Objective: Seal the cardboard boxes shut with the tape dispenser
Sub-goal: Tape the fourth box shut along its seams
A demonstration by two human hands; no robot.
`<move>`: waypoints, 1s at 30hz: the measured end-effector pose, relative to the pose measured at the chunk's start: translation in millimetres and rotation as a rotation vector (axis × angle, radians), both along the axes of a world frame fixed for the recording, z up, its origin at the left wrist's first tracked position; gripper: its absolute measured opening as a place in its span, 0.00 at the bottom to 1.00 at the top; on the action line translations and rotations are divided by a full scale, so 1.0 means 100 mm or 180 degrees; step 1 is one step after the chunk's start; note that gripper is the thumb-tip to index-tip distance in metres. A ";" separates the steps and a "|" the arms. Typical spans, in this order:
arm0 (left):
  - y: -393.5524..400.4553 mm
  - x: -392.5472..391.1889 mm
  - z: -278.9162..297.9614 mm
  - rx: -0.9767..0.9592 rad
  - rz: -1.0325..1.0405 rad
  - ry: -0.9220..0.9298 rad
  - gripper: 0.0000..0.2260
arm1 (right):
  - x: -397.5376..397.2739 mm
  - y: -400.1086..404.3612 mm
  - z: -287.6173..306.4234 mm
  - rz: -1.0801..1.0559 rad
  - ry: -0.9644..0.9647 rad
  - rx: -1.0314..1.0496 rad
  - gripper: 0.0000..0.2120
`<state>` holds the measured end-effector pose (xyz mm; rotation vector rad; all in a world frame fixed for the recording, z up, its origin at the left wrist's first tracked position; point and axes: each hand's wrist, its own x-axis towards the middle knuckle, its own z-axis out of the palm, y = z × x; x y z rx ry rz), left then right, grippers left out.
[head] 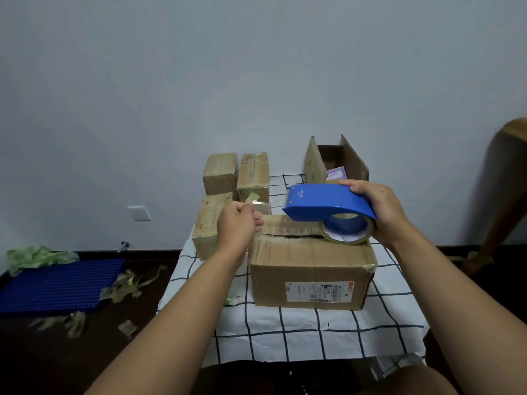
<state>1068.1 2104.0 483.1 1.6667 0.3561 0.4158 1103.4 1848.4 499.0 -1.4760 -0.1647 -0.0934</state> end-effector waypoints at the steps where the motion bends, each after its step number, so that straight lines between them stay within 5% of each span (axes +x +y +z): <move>1: 0.03 0.01 0.01 -0.0029 -0.0031 0.0041 0.11 | 0.00 0.00 0.00 0.0020 -0.0004 -0.0010 0.13; 19: 0.21 -0.01 0.13 -0.0436 -0.0140 0.0404 0.12 | 0.01 -0.11 0.22 0.0484 0.0005 -0.0716 0.14; 30: 0.35 -0.09 -0.10 -0.0064 0.0039 0.0363 0.13 | -0.03 0.03 0.26 0.0250 -0.0039 -0.1528 0.15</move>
